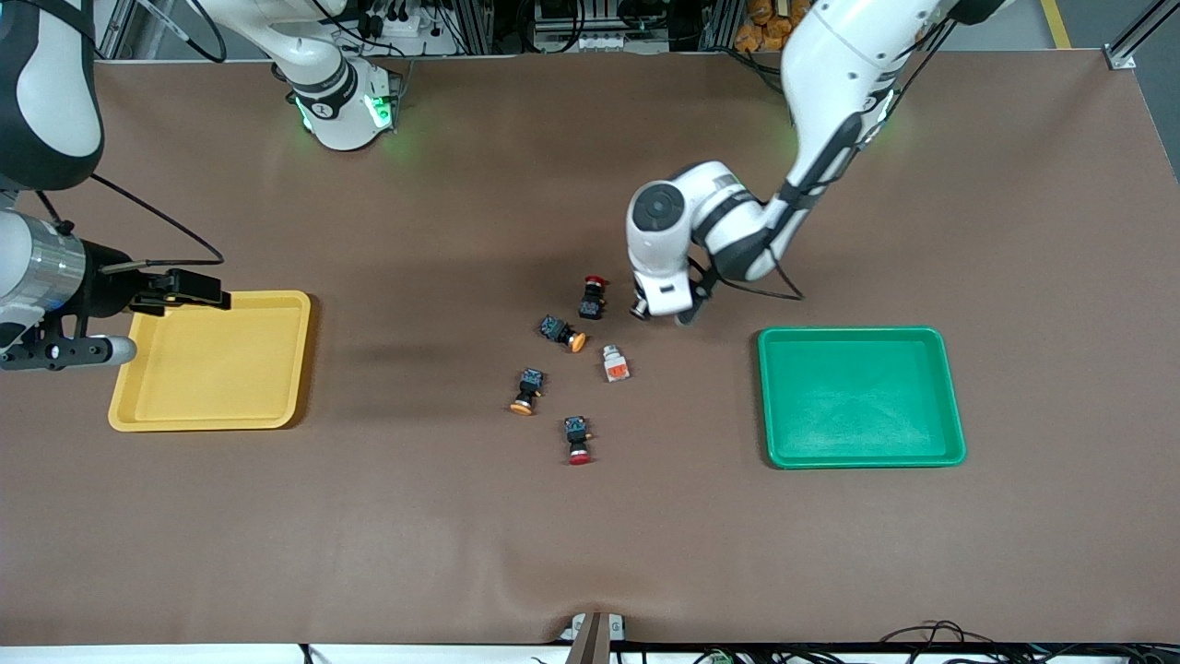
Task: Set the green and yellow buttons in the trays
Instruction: 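Place the button in the green tray while the right gripper reaches buttons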
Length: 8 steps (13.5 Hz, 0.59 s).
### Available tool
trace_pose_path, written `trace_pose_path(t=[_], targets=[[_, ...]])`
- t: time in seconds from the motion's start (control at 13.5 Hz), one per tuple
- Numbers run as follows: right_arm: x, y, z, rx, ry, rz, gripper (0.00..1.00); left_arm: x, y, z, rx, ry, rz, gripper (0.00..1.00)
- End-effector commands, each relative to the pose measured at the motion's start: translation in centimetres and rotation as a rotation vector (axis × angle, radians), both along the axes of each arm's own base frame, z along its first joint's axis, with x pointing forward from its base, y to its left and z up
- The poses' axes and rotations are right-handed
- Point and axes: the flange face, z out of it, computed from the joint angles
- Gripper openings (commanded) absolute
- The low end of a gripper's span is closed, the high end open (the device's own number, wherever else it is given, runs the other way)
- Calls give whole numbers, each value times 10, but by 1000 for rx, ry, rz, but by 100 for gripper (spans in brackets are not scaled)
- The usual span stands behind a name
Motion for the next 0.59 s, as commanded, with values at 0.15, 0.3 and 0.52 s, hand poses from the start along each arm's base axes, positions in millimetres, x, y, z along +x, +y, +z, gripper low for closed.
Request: trace_pose_path(t=[0.15, 0.3, 0.52], targets=[[9, 53, 14, 14, -92, -47, 100, 91, 86, 58, 50, 15, -130, 0], [14, 81, 12, 12, -129, -73, 100, 114, 135, 62, 47, 33, -197, 0], [25, 117, -6, 11, -154, -159, 100, 136, 210, 52, 48, 91, -275, 0]])
